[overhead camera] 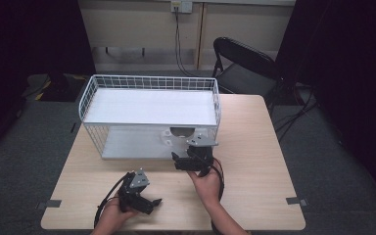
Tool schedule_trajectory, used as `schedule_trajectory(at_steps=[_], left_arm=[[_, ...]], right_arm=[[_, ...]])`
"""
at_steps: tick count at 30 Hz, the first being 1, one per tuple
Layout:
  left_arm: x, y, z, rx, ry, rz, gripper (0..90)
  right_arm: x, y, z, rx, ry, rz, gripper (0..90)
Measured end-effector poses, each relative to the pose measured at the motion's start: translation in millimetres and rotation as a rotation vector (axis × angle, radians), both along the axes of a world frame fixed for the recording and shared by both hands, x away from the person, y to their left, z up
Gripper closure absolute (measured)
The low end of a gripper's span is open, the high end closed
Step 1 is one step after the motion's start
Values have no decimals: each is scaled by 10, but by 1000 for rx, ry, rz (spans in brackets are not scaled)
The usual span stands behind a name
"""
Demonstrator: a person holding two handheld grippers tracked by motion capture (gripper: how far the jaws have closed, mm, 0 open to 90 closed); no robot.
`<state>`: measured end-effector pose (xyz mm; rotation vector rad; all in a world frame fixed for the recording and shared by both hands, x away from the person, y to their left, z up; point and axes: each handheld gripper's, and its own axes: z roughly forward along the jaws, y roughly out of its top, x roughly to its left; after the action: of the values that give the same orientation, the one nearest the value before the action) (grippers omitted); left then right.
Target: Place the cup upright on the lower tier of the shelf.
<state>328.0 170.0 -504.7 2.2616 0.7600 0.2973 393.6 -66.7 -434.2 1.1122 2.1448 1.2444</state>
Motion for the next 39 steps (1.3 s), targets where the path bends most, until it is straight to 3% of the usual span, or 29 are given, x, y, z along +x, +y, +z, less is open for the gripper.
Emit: schedule_trajectory(at_steps=[19, 33, 39], left_arm=[[-1, -2, -2, -3, 1, 2, 0], [1, -2, -1, -1, 0, 0, 0], [0, -3, -2, -3, 1, 1, 0]], right_arm=[[-167, -316, 94, -6, 6, 172, 128], [-277, -655, 63, -32, 10, 200, 126], [-307, -808, 71, -29, 6, 182, 123]])
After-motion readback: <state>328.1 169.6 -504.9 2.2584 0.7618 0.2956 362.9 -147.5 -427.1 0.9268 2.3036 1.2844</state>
